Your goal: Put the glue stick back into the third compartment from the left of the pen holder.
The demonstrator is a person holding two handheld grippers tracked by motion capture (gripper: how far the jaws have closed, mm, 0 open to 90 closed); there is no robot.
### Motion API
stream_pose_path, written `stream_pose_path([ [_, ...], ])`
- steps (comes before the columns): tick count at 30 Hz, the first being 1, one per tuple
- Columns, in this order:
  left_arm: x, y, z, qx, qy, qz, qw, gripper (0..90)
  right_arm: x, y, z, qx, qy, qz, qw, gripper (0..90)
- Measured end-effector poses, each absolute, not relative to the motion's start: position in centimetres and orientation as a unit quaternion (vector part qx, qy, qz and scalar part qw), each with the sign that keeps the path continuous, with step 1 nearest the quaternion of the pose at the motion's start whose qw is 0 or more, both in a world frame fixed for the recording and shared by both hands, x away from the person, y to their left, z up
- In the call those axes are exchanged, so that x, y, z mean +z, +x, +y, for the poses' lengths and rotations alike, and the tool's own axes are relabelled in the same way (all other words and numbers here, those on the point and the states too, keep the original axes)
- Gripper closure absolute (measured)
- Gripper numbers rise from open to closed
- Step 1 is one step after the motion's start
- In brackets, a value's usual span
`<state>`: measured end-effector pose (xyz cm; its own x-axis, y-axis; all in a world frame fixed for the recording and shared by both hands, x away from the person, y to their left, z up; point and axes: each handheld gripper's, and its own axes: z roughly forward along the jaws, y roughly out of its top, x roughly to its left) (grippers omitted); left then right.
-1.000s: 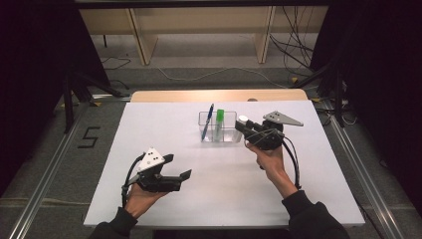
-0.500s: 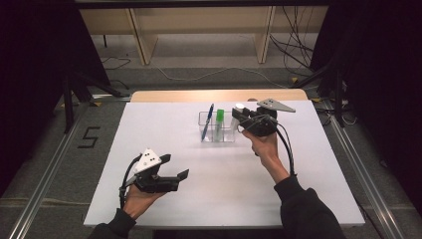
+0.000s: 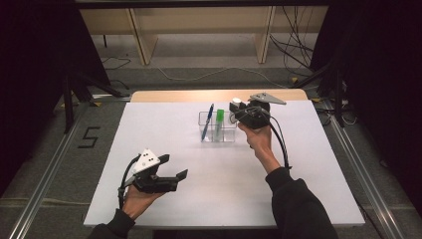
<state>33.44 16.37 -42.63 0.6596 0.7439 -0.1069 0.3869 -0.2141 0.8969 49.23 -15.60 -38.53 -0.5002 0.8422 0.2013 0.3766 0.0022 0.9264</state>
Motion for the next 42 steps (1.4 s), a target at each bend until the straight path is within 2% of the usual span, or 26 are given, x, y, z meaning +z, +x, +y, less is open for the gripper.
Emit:
stream_pose_path([
  [19,-42.6,33.4,16.3,0.178,0.758,0.373,0.505,15.9,-40.3,51.0,-15.0,0.514,0.478,0.68,0.212,67.3],
  [38,-42.6,33.4,16.4,0.179,0.755,0.375,0.507,15.9,-41.6,51.4,-14.2,0.489,0.486,0.695,0.204,66.8],
  [40,-42.6,33.4,16.4,0.179,0.754,0.376,0.508,15.9,-41.7,51.3,-14.3,0.482,0.491,0.698,0.2,63.5],
  [42,-42.6,33.4,16.4,0.18,0.754,0.376,0.508,15.9,-41.6,51.2,-14.3,0.48,0.499,0.694,0.197,49.5],
])
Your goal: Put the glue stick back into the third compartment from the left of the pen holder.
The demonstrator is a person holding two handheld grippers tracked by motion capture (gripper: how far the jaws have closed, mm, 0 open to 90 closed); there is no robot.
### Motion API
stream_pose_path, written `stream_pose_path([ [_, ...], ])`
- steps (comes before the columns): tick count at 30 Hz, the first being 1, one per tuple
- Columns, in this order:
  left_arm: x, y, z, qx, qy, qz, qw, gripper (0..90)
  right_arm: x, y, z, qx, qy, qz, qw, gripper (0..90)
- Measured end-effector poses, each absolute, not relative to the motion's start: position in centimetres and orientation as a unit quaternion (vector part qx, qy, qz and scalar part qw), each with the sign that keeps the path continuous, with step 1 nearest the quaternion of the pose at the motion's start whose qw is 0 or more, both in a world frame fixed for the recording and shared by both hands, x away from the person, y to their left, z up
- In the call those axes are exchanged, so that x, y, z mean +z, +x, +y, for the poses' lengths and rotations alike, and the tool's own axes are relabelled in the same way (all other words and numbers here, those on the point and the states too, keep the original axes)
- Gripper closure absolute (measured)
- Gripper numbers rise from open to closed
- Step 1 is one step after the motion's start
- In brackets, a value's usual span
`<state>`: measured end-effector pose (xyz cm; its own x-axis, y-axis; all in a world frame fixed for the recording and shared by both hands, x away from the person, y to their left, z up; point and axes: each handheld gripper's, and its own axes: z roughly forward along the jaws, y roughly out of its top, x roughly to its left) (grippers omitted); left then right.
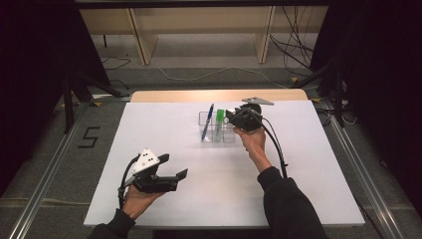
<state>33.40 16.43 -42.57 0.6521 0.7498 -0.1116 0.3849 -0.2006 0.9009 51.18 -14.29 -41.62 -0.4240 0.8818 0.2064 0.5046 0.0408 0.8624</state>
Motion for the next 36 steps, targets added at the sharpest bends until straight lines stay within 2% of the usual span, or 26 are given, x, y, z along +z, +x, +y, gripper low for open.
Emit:
stream_pose_path([
  [1,-42.6,33.4,16.4,0.179,0.754,0.377,0.508,15.9,-41.5,51.1,-14.3,0.479,0.5,0.694,0.198,43.3],
  [3,-42.6,33.4,16.4,0.18,0.755,0.376,0.506,15.9,-41.1,50.7,-14.5,0.482,0.497,0.694,0.199,37.9],
  [6,-42.6,33.4,16.4,0.181,0.753,0.377,0.508,15.9,-40.4,50.3,-14.9,0.494,0.493,0.687,0.2,34.2],
  [12,-42.6,33.4,16.4,0.18,0.754,0.377,0.507,15.9,-39.6,49.2,-15.3,0.499,0.475,0.694,0.208,32.5],
  [36,-42.6,33.5,16.5,0.175,0.752,0.378,0.51,15.8,-39.0,43.6,-16.2,0.525,0.404,0.726,0.185,26.3],
])
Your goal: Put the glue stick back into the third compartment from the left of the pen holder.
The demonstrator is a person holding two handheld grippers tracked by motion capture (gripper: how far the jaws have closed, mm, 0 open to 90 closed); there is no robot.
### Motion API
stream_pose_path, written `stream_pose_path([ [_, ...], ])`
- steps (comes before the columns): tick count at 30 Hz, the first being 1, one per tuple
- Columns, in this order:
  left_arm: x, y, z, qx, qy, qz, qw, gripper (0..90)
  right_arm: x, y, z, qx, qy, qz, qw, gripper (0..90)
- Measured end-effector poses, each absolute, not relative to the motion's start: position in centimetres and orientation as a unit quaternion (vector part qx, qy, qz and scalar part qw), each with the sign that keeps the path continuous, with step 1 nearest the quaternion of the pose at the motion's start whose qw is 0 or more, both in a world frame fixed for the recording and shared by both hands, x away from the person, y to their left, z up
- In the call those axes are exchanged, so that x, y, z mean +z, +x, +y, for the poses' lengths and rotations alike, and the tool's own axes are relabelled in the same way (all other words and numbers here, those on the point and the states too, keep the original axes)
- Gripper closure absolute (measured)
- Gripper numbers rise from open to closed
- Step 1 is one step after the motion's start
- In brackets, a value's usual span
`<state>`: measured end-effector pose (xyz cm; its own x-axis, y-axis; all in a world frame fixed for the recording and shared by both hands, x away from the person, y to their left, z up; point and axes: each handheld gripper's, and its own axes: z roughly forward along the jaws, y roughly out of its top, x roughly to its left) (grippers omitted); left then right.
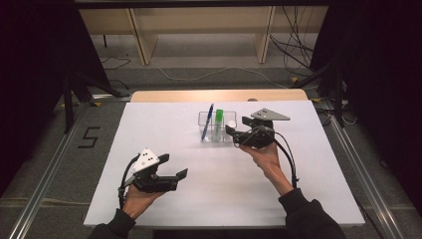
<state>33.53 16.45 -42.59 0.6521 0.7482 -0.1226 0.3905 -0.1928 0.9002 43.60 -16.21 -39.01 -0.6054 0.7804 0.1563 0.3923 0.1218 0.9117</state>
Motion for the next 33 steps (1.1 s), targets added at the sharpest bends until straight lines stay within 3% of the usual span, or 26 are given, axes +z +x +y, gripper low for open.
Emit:
stream_pose_path([
  [33,-42.5,33.4,16.4,0.161,0.753,0.371,0.518,15.8,-41.7,37.3,-19.6,0.521,0.363,0.75,0.185,25.4],
])
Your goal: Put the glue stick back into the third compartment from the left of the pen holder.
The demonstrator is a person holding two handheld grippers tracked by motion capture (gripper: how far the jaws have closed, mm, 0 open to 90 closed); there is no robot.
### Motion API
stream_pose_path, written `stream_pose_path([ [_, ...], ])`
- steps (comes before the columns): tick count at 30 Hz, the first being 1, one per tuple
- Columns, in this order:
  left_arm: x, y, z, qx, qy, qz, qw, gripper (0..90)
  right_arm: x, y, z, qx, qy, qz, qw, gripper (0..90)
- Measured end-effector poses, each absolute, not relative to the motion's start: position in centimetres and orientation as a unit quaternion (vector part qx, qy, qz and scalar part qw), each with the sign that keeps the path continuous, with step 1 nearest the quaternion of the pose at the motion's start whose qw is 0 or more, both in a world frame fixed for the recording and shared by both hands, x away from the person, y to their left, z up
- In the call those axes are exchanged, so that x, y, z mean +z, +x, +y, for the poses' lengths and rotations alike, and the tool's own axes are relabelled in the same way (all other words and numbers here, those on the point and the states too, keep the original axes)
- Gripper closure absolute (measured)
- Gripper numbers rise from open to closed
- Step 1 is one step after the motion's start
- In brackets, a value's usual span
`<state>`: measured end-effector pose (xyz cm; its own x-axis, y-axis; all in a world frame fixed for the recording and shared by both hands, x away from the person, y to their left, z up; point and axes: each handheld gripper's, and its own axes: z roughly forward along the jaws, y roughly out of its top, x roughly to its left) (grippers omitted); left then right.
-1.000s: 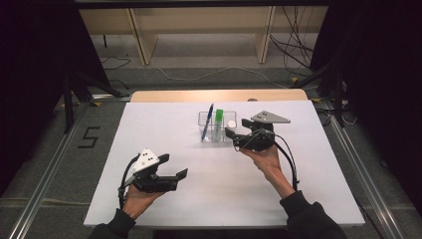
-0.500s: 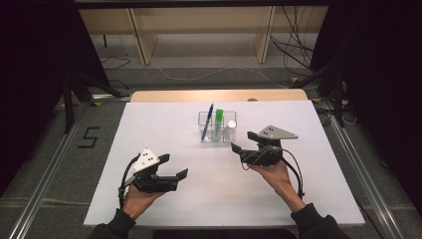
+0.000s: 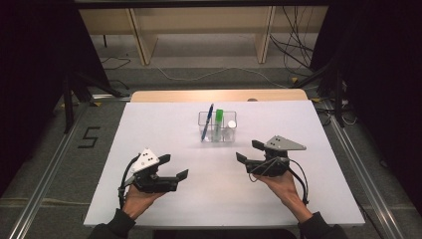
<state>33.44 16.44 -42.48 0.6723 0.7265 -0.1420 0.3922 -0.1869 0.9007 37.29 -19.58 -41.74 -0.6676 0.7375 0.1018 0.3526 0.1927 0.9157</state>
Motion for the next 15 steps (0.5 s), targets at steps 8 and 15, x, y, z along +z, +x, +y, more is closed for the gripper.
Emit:
stream_pose_path([
  [8,-42.4,33.4,16.4,0.156,0.751,0.369,0.525,15.8,-42.0,36.1,-20.6,0.529,0.361,0.746,0.185,24.5],
  [15,-42.4,33.3,16.3,0.151,0.75,0.363,0.531,15.8,-42.3,35.1,-21.5,0.535,0.364,0.74,0.183,24.0],
])
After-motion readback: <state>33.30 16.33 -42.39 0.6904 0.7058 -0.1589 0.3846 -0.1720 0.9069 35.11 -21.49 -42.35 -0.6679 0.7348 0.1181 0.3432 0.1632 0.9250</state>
